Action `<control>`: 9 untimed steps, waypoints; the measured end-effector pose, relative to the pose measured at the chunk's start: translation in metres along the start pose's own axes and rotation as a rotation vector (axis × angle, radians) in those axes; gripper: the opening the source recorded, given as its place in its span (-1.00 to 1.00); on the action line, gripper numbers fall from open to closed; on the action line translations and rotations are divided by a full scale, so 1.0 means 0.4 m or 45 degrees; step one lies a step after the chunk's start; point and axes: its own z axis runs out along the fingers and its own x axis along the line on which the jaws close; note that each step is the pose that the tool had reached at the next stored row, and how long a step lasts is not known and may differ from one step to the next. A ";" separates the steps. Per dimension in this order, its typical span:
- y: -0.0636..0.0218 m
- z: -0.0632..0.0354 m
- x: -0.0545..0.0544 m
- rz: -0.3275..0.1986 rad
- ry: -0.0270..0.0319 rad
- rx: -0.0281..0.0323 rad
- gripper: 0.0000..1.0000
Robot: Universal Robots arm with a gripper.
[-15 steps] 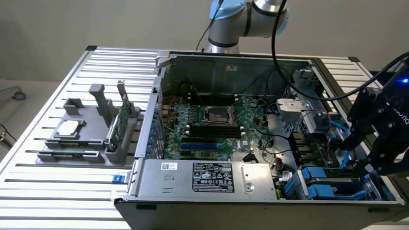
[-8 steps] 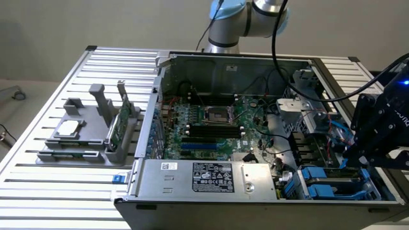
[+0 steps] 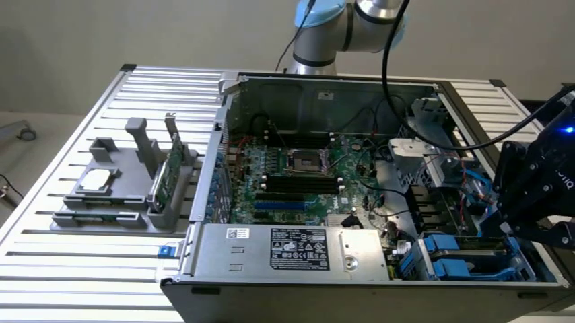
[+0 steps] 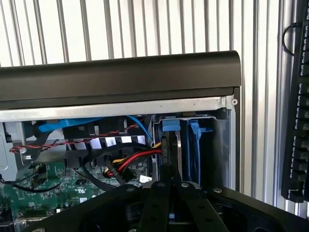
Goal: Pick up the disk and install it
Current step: 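Insert the disk into the insertion slot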
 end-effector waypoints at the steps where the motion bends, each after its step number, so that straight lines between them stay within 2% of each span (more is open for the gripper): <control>1: 0.000 0.003 -0.001 0.000 0.0049 -0.0002 -0.79; 9: 0.002 0.026 -0.002 -0.009 0.0395 -0.0010 -0.79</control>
